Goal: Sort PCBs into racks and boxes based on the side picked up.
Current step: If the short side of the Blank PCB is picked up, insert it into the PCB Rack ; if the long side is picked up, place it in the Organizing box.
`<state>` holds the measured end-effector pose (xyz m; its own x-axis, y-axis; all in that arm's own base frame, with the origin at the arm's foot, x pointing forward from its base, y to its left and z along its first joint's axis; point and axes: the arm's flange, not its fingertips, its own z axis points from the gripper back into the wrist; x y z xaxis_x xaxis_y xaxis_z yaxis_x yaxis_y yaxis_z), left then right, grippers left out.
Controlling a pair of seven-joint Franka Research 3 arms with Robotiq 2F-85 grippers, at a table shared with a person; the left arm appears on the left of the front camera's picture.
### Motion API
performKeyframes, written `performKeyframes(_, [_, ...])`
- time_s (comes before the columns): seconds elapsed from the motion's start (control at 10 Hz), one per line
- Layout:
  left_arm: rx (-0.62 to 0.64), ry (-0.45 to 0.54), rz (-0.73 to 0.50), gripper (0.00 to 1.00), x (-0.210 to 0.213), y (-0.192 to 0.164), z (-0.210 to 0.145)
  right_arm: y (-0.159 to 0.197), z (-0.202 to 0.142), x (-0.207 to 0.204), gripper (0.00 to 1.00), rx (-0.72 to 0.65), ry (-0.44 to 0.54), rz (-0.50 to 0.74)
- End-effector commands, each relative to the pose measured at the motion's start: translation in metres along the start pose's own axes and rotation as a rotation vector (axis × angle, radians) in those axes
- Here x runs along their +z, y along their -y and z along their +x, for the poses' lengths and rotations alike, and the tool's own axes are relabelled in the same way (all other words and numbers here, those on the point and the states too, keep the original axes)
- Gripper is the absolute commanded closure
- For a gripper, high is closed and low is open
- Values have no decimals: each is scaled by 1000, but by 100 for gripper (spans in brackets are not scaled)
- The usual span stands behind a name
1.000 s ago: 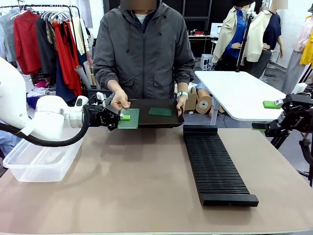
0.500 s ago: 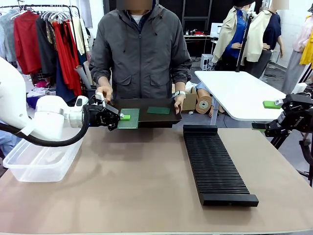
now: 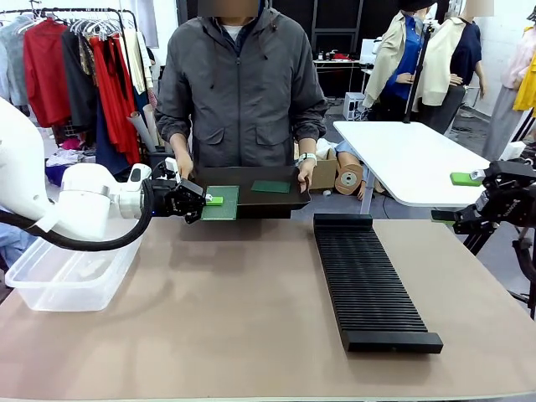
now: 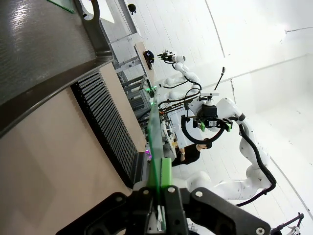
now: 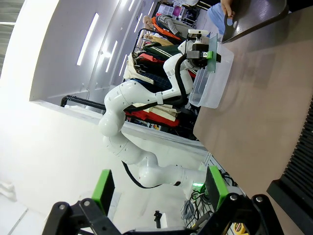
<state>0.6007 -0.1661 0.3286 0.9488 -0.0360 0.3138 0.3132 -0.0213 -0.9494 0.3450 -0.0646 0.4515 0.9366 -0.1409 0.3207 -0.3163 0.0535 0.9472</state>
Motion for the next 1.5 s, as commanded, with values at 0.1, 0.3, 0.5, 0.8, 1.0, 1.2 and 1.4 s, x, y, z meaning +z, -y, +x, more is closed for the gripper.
performKeyframes(0.1, [-3, -1, -3, 100, -1, 2, 1, -2, 0, 1, 0, 3, 1, 9])
performKeyframes(0.3, [-16, 14, -5, 100, 1, 3, 1, -2, 0, 1, 0, 3, 1, 9])
performKeyframes(0.5, [13, 26, -19, 100, 5, 14, 2, -2, 0, 1, 0, 3, 1, 9])
performKeyframes(0.8, [143, -46, 97, 100, 38, 70, -7, -2, 0, 1, 0, 3, 1, 9])
performKeyframes(1.0, [223, -91, 224, 100, 68, 104, -19, -2, 0, 1, 0, 3, 1, 9])
performKeyframes(1.2, [217, -95, 311, 100, 97, 134, -29, -2, 0, 1, 0, 3, 1, 9])
performKeyframes(1.4, [226, -97, 422, 100, 132, 161, -38, -2, 0, 1, 0, 3, 1, 9])
